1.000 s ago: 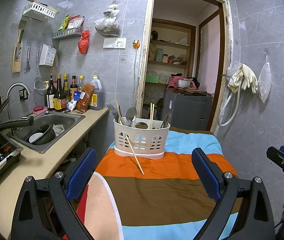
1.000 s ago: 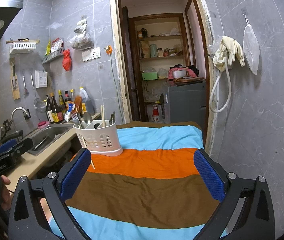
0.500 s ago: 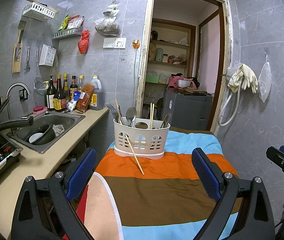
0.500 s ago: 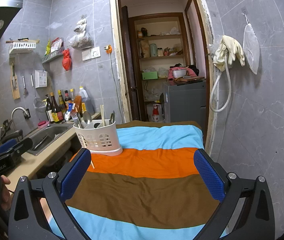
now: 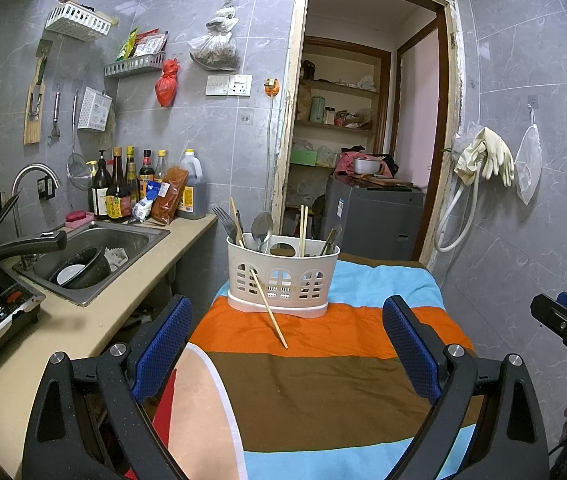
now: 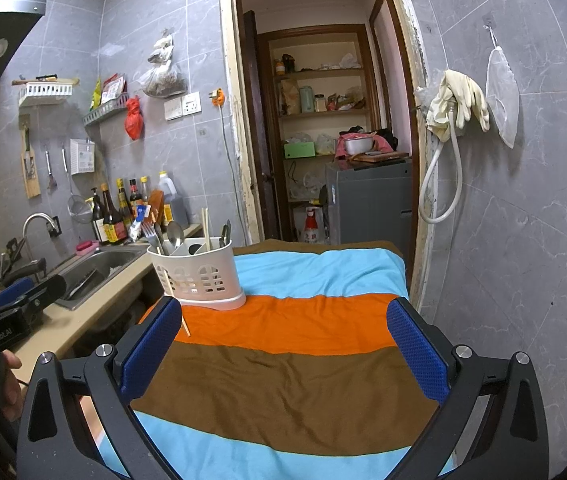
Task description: Organize utensils
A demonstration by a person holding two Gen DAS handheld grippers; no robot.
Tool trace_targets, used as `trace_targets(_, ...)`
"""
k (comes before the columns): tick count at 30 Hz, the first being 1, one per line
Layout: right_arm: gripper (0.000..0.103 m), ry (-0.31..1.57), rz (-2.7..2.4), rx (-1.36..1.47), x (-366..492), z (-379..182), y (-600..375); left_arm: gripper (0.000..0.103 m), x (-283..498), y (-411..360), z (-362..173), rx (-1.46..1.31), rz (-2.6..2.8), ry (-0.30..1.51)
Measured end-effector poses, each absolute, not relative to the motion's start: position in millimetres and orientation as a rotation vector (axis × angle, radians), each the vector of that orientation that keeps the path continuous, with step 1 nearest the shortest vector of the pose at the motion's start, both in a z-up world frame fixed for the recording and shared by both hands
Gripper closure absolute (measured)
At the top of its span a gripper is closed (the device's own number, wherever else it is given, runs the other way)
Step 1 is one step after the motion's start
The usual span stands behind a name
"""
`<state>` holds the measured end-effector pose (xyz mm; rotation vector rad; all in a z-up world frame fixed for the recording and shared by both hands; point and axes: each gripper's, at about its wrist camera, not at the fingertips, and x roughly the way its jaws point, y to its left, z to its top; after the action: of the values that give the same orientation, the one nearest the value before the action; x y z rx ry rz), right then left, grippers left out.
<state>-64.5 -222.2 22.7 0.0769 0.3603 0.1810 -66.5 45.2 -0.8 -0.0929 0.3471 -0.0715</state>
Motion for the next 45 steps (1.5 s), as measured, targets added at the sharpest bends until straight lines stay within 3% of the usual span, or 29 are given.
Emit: trace_targets(45,0.0,0.402,0.187,0.07,-61,2,-225,0.01,-56,35,-18,-0.1,-0.048,0.399)
